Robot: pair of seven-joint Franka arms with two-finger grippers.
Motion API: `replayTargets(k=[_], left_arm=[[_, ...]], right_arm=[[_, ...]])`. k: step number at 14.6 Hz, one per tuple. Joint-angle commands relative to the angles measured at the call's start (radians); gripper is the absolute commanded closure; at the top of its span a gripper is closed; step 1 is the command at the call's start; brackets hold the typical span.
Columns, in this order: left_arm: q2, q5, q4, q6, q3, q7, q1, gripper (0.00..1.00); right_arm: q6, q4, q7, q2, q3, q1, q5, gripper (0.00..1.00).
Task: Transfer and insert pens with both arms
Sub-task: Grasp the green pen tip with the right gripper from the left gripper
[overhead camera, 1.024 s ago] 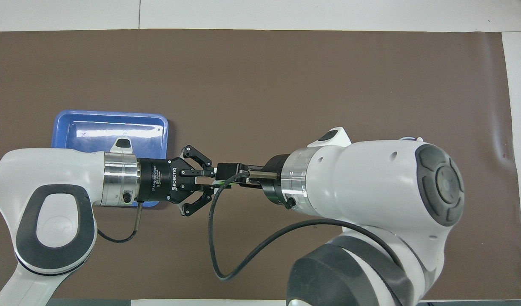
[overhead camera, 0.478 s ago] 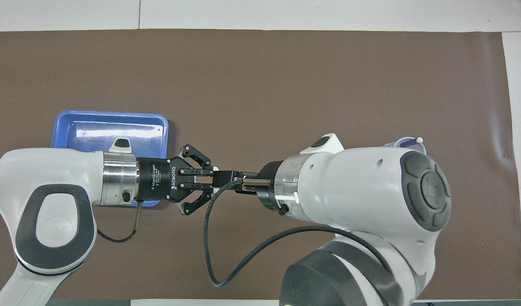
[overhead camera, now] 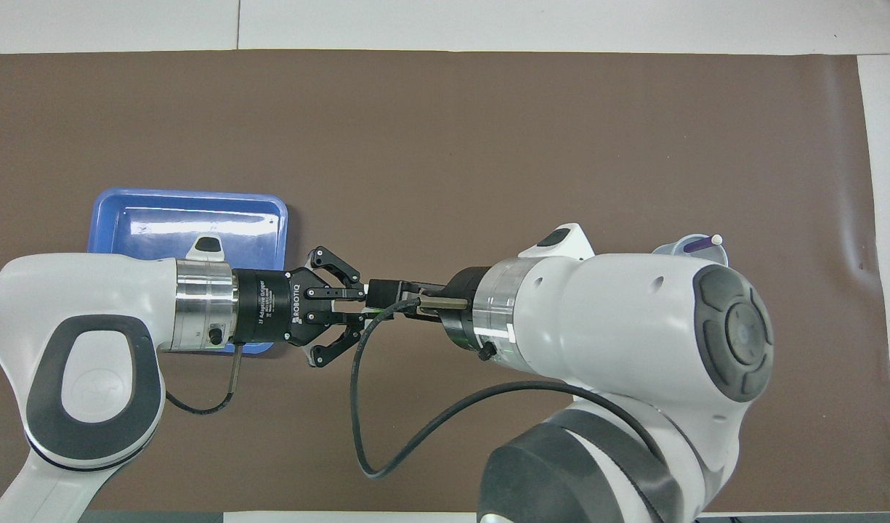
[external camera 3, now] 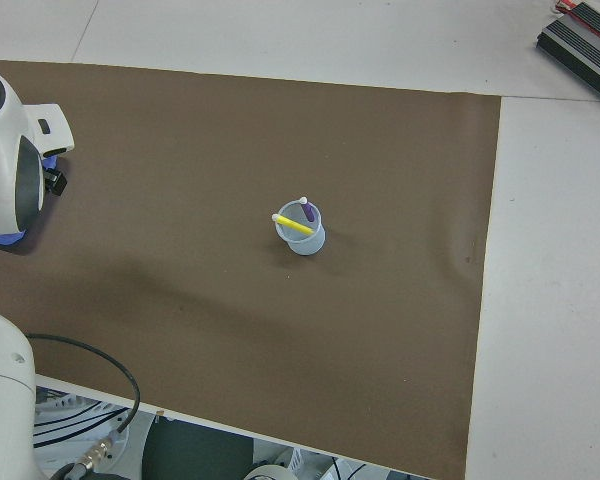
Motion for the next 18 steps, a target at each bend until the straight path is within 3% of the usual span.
replayTargets(k=[1, 4, 13, 14, 18], left_arm=[[-0.035, -0.019, -0.034, 0.022, 0.009, -0.013, -0.016, 1.00], [-0.035, -0.019, -0.034, 0.022, 0.009, -0.015, -0.012, 1.00], [-0.035, -0.019, -0.034, 0.030, 0.009, -0.042, -0.019, 1.00], [-0.035, -0.019, -0.033, 0.034, 0.006, -0.038, -0.022, 0.01], [-0.053, 0.001, -0.033, 0.039, 0.005, -0.036, -0.028, 0.00]], right_arm=[[0.016, -0.026, 0.002, -0.023, 0.003, -0.009, -0.015, 0.18], [0.010, -0.026, 0.002, -0.023, 0.003, -0.009, -0.015, 1.00], [0.006, -0.023, -0.002, -0.021, -0.001, -0.010, -0.016, 1.00], [0.002, -0.023, -0.004, -0.020, -0.007, -0.012, -0.016, 1.00], [-0.088, -0.025, -0.002, -0.046, -0.081, -0.013, -0.062, 1.00]])
